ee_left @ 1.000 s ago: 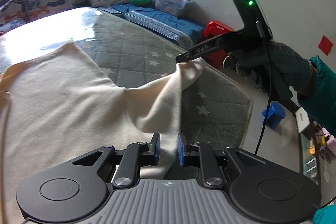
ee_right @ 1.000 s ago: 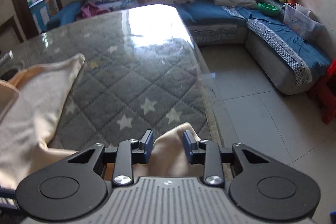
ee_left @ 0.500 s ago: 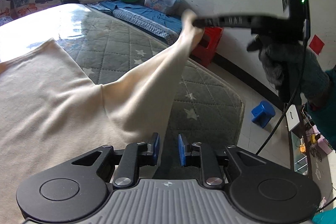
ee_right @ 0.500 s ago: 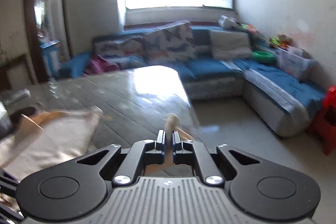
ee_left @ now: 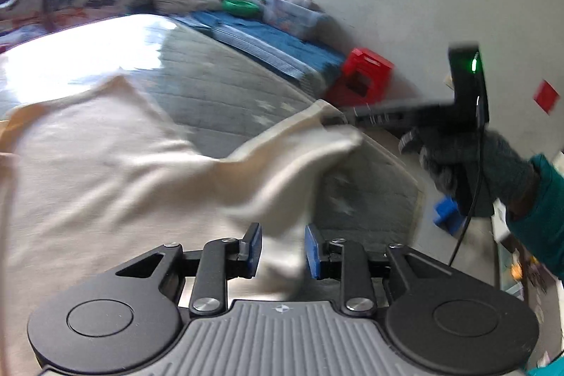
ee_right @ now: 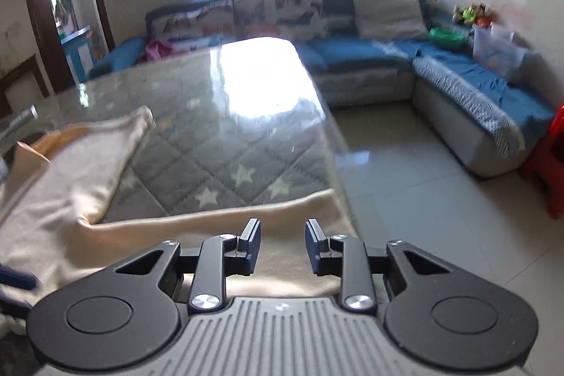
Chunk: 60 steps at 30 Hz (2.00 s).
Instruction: Fold clothes
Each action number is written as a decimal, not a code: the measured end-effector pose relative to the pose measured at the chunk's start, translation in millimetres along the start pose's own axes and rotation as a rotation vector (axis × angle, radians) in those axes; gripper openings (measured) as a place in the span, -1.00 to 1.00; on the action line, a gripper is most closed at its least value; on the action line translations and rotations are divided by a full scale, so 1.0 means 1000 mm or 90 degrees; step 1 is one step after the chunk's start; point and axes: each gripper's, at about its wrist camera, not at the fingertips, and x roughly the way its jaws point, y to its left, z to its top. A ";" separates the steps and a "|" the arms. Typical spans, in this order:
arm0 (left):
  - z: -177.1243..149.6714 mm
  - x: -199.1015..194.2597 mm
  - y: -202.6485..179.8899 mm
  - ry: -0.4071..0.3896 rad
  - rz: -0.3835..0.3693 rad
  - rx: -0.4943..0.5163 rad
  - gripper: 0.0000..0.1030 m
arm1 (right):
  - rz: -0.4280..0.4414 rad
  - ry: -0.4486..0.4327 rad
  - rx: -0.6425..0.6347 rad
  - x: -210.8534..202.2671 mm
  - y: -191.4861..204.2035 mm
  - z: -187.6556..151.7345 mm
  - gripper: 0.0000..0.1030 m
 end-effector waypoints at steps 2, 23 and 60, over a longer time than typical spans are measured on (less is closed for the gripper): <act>0.004 -0.008 0.018 -0.016 0.062 -0.025 -0.34 | -0.010 0.010 -0.009 0.008 0.003 0.002 -0.46; 0.016 0.006 0.108 -0.048 0.346 -0.072 -0.39 | 0.114 -0.033 -0.151 0.011 0.096 0.043 -0.31; -0.134 -0.234 0.157 -0.148 0.635 -0.320 -0.88 | 0.215 -0.013 -0.296 0.007 0.178 0.024 -0.28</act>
